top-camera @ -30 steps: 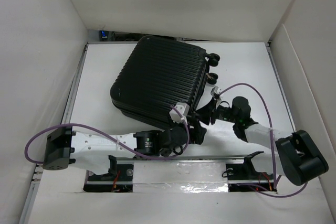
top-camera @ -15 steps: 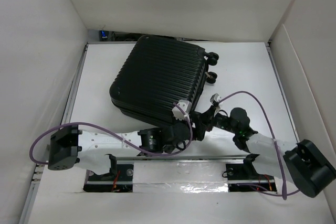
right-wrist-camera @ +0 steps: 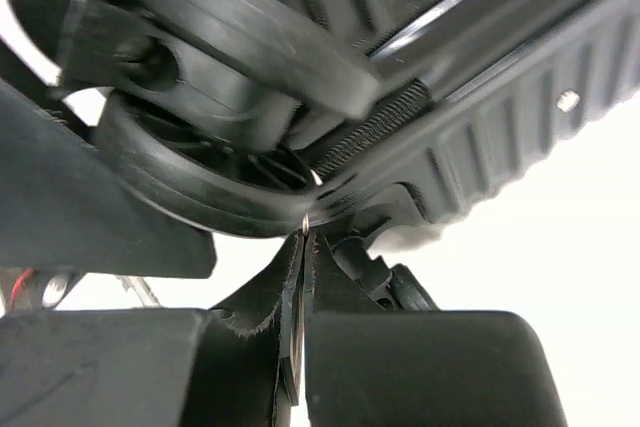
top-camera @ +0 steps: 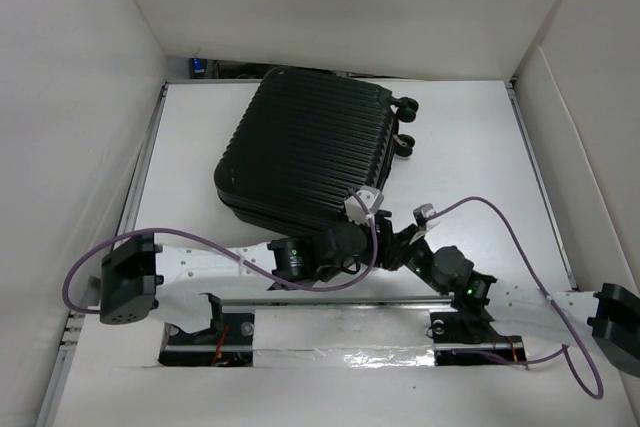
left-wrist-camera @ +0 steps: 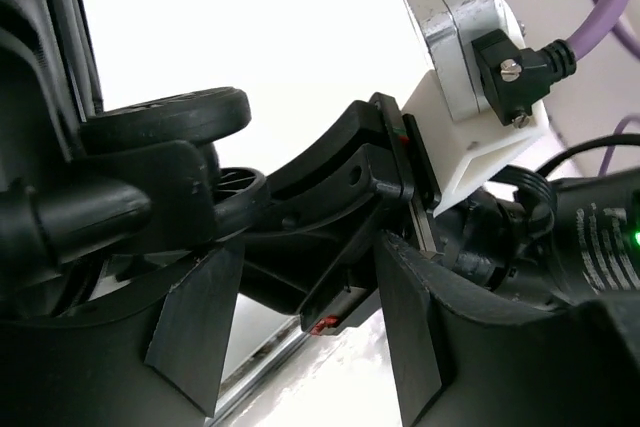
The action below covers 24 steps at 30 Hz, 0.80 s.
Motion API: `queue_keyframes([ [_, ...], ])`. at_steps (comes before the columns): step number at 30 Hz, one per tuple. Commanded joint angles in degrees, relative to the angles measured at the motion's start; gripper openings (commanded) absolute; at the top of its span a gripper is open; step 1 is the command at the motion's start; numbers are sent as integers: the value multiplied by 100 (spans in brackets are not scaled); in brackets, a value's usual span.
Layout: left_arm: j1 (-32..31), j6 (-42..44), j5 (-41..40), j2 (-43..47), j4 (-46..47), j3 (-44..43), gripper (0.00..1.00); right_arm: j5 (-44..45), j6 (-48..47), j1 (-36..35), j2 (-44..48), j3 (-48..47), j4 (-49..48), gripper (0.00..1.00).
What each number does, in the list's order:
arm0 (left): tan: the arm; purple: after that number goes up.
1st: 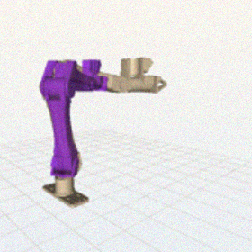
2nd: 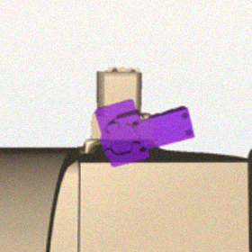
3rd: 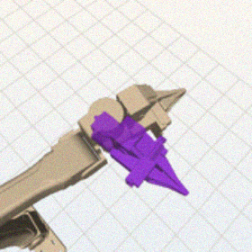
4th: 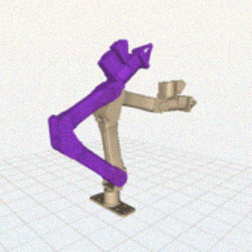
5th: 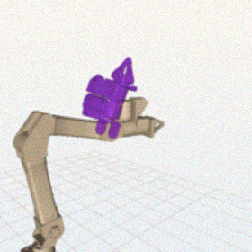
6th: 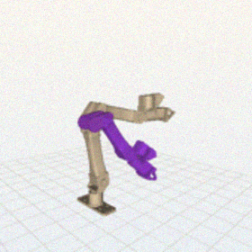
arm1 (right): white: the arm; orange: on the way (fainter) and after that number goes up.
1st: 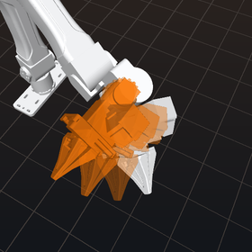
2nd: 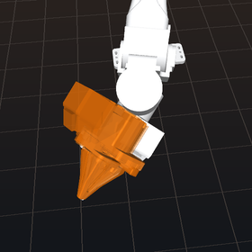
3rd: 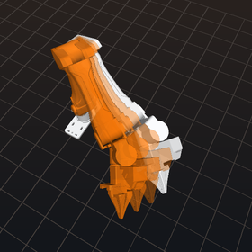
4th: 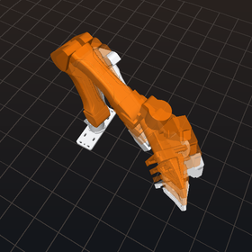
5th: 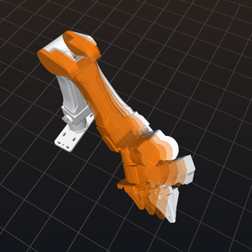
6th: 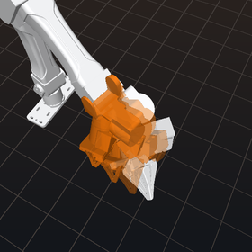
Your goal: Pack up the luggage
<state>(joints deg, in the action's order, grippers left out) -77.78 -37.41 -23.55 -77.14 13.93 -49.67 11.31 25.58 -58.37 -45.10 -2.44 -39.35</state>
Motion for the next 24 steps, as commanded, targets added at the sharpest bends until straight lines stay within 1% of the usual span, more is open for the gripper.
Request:
queue_keyframes([
  [1, 439, 171, -203, -336, 1278, -622, 51, 239, -238, -972, -410, -256, -599, 0],
  [2, 439, 199, -142, -397, 1296, -762, 51, 283, -273, -1036, -803, -483, -635, 0],
  [5, 561, 155, 16, -459, 1269, -956, 52, 600, 33, -1203, -1307, -635, -915, 0],
  [6, 666, 111, 261, -442, 1374, -983, 55, 835, 208, -1342, -1587, -600, -1316, 0],
  [7, 667, 111, 263, -442, 1384, -983, 59, 916, 210, -1344, -1711, -565, -1512, 0],
  [8, 815, 15, 629, -416, 1332, -1088, 63, 995, 254, -1457, -1817, -547, -1653, 0],
  [9, 886, -12, 824, -389, 1140, -1141, 71, 1213, 298, -1510, -1948, -582, -1646, 0],
  [11, 948, -21, 1071, -93, 1015, -1089, 78, 1391, 359, -1511, -1994, -644, -1462, 0],
  [12, 949, 23, 1037, 84, 832, -1019, 83, 1531, 360, -1511, -1976, -687, -1261, 0],
  [13, 949, 49, 967, 268, 717, -931, 83, 1593, 342, -1511, -1854, -697, -1181, 0],
  [14, 949, 23, 749, 705, 438, -704, 83, 1681, 325, -1511, -1757, -714, -928, 0],
  [16, 1097, -82, 572, 1191, 164, -396, 81, 1760, 307, -1511, -1529, -845, -505, 0],
  [17, 1168, -135, 536, 1663, 23, -125, 80, 1787, 272, -1511, -1276, -898, -242, 0],
  [19, 1300, -327, 387, 2035, -705, 53, 78, 1857, 167, -1511, -1063, -943, 181, 0],
  [20, 1379, -407, 134, 2315, -969, 219, 77, 1866, 114, -1511, -871, -969, 304, 0],
  [21, 1379, -477, 27, 2457, -1346, 351, 73, 1849, 114, -1511, -790, -1004, 584, 0],
  [22, 1466, -565, -52, 2563, -1471, 475, 71, 1814, 87, -1511, -720, -1022, 691, 0],
  [23, 1528, -714, -175, 2808, -1594, 798, 68, 1787, 61, -1511, -676, -1031, 744, 0],
  [24, 1529, -785, -263, 2906, -1700, 958, 62, 1682, 69, -1511, -675, -1031, 788, 0],
])
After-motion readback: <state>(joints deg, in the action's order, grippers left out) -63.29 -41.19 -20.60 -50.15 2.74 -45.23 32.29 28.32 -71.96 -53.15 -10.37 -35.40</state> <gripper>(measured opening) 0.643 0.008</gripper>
